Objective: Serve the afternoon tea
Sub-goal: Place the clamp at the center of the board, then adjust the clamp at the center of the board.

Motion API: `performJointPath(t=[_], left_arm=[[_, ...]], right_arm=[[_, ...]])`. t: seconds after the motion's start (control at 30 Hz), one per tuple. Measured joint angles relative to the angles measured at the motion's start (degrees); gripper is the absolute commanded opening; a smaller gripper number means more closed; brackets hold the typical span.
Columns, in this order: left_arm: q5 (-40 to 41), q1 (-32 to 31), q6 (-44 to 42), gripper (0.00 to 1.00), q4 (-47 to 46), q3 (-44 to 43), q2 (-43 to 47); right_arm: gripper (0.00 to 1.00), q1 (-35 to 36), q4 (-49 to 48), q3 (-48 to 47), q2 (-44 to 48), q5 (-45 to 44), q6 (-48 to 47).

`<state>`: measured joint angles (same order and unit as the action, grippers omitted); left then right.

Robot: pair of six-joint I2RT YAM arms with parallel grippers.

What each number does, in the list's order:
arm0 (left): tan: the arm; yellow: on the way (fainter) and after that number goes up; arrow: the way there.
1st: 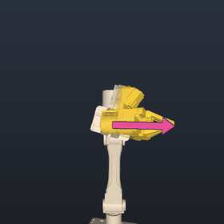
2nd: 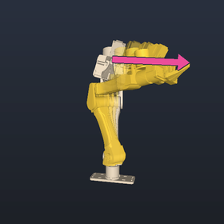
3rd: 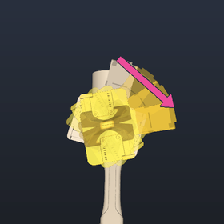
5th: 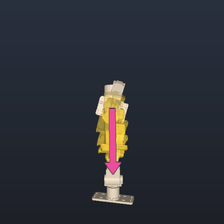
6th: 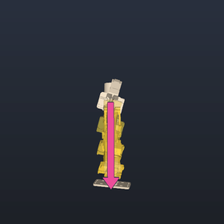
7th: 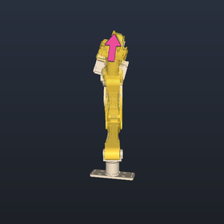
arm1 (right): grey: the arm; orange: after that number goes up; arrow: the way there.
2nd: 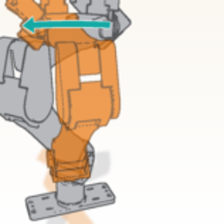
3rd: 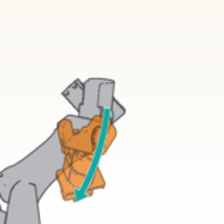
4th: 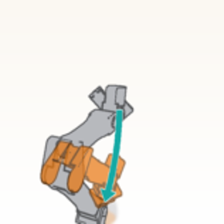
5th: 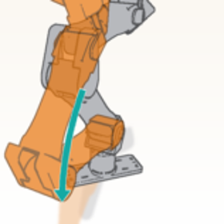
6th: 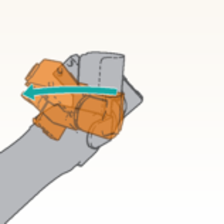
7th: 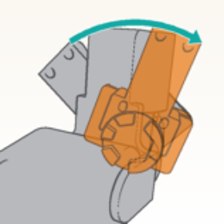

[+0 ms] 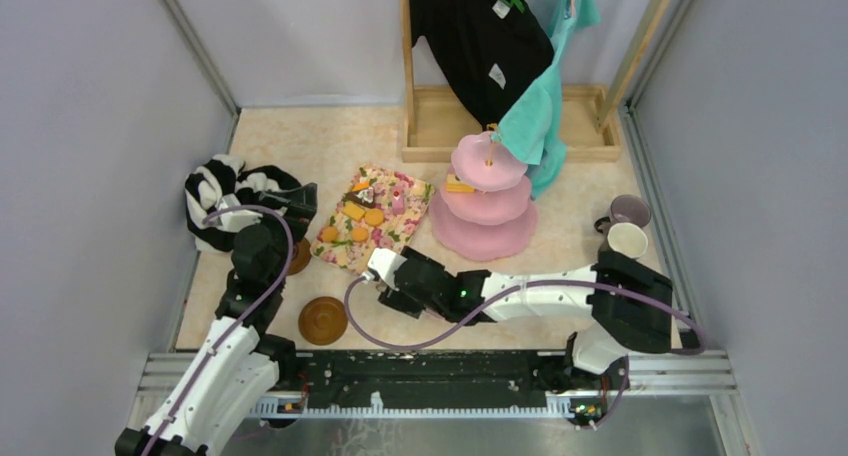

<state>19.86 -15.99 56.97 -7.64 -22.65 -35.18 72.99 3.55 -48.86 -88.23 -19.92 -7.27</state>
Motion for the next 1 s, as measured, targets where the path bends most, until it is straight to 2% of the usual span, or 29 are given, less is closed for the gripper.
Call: performJointPath(t=[0.07,0.13,0.17,0.23,0.27,0.3,0.43,0.7,0.9,1.0], left_arm=[[-0.2,0.0,0.0,0.99,0.1,0.0,0.3],[-0.4,0.0,0.0,0.99,0.2,0.0,0.6],[-0.5,0.0,0.0,0.99,0.2,0.0,0.9],[-0.6,0.0,0.0,0.99,0.3,0.0,1.4],[-0.6,0.0,0.0,0.99,0.3,0.0,1.7],[-0.6,0.0,0.0,0.99,0.3,0.0,1.9],[-1.0,0.0,0.0,0.99,0.3,0.0,2.4],[-1.4,0.0,-0.1,0.99,0.4,0.0,2.6],[-1.2,0.0,-0.1,0.99,0.6,0.0,3.7],[-0.9,0.0,-0.3,0.99,1.1,0.0,5.0]], right_arm=[[0.7,0.5,-0.1,0.0,1.9,-1.0,0.7],[0.65,1.3,0.3,-0.5,2.5,-2.1,1.9],[0.58,1.9,0.6,-0.9,2.5,-2.9,2.8],[0.31,3.4,1.0,-1.4,2.5,-4.8,5.2],[0.22,4.3,1.7,-1.9,2.5,-6.2,7.0],[0.17,5.0,2.4,-2.3,2.5,-7.5,9.4],[0.07,6.3,5.1,-5.2,1.3,-13.9,21.3],[0.13,6.2,15.5,-12.3,-5.4,-21.0,48.7],[0.44,5.8,22.1,-19.1,-10.6,-21.2,64.9],[0.46,5.0,25.3,-20.0,-11.5,-20.5,71.5]])
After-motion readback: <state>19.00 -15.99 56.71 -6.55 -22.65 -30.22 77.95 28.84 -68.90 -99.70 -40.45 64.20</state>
